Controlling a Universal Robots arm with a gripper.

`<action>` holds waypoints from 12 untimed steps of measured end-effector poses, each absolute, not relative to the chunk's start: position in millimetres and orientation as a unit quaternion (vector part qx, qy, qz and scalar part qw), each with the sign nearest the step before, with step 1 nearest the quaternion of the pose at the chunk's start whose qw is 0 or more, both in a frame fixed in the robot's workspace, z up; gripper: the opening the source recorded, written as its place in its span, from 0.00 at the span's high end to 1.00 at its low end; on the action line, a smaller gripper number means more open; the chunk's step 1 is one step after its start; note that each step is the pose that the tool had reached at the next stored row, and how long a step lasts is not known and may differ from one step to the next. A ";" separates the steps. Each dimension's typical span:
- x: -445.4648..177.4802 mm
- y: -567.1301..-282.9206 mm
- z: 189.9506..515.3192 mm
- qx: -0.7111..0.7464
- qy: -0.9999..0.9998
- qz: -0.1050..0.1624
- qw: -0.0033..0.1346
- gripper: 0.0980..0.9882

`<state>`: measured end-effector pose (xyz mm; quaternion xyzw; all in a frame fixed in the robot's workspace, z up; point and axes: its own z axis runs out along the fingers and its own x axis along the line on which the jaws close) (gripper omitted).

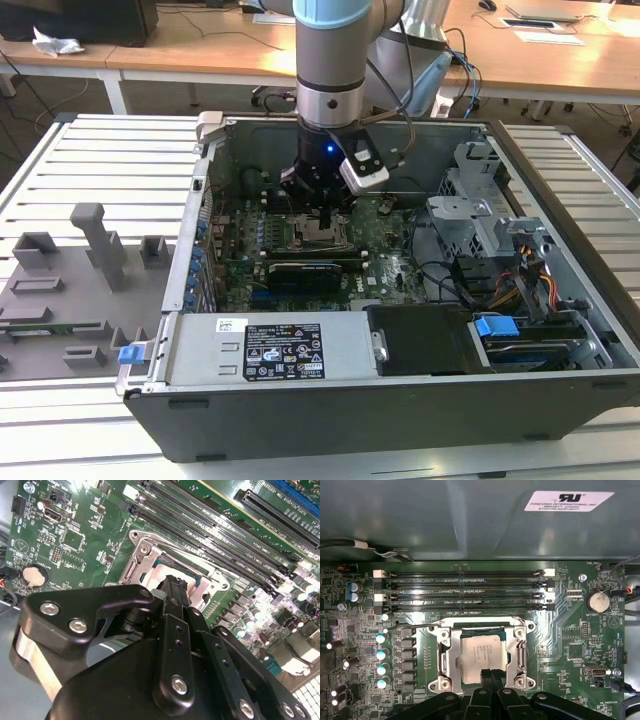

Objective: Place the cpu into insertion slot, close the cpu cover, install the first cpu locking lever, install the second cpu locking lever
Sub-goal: 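Close the cpu cover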

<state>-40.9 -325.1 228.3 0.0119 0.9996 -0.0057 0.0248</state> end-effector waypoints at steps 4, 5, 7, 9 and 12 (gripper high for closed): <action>-41.9 -325.1 227.1 0.012 1.000 -0.006 0.025 0.99; -42.2 -325.1 226.8 0.012 1.000 -0.005 0.025 0.99; -45.2 -325.2 225.6 0.012 1.000 -0.004 0.025 0.99; -48.0 -325.2 224.9 0.012 1.000 -0.003 0.025 0.99; -53.4 -325.4 222.9 0.012 1.000 0.005 0.025 0.99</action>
